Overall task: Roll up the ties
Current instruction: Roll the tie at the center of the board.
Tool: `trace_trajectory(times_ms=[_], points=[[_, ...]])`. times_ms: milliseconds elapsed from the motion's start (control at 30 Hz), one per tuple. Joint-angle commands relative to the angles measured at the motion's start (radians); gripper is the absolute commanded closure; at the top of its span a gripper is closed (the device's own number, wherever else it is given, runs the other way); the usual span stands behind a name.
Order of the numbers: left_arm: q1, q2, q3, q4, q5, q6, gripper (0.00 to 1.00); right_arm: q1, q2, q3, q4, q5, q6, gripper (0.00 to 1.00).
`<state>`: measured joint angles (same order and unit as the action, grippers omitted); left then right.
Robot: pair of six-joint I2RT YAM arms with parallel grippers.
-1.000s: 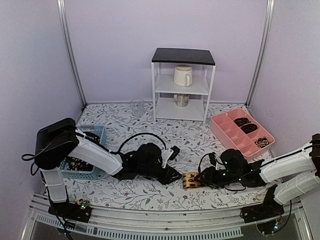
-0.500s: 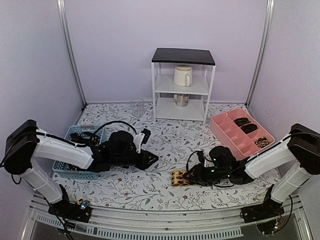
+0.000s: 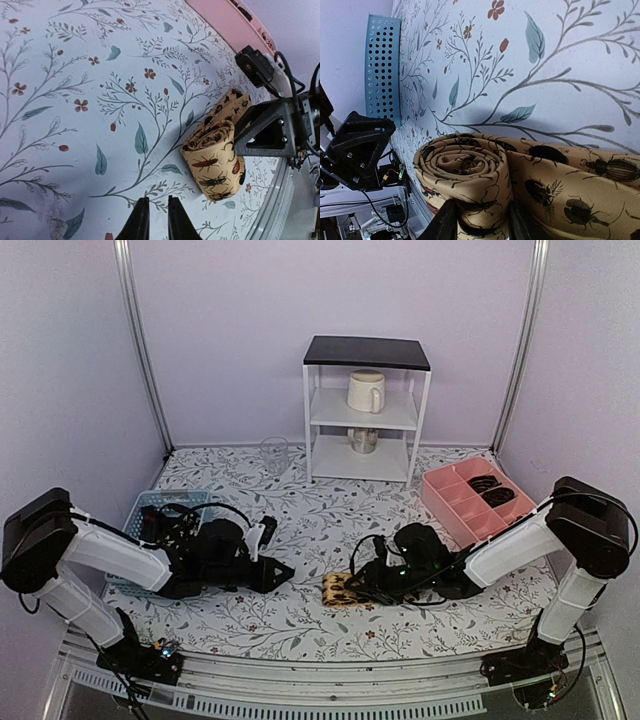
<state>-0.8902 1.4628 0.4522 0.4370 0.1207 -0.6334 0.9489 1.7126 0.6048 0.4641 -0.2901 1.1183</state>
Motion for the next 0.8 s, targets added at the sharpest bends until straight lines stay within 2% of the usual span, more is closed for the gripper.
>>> trace_trajectory(times_ms=[0,333,633,767], points=[[-0.023,0.099,0.046,0.101,0.084,-0.020,0.88,-0.004,-0.009,0.013,-0.083,0.032,-0.015,0.64],[-0.045,0.277,0.162,0.126,0.168,-0.015,0.97,-0.025,-0.066,0.020,-0.165,0.056,-0.082,0.64],[-0.064,0.325,0.219,0.127,0.203,-0.028,1.00,-0.050,-0.083,-0.006,-0.159,0.050,-0.113,0.65],[-0.075,0.308,0.241,0.073,0.152,-0.029,1.00,-0.059,-0.085,-0.018,-0.150,0.045,-0.123,0.67]])
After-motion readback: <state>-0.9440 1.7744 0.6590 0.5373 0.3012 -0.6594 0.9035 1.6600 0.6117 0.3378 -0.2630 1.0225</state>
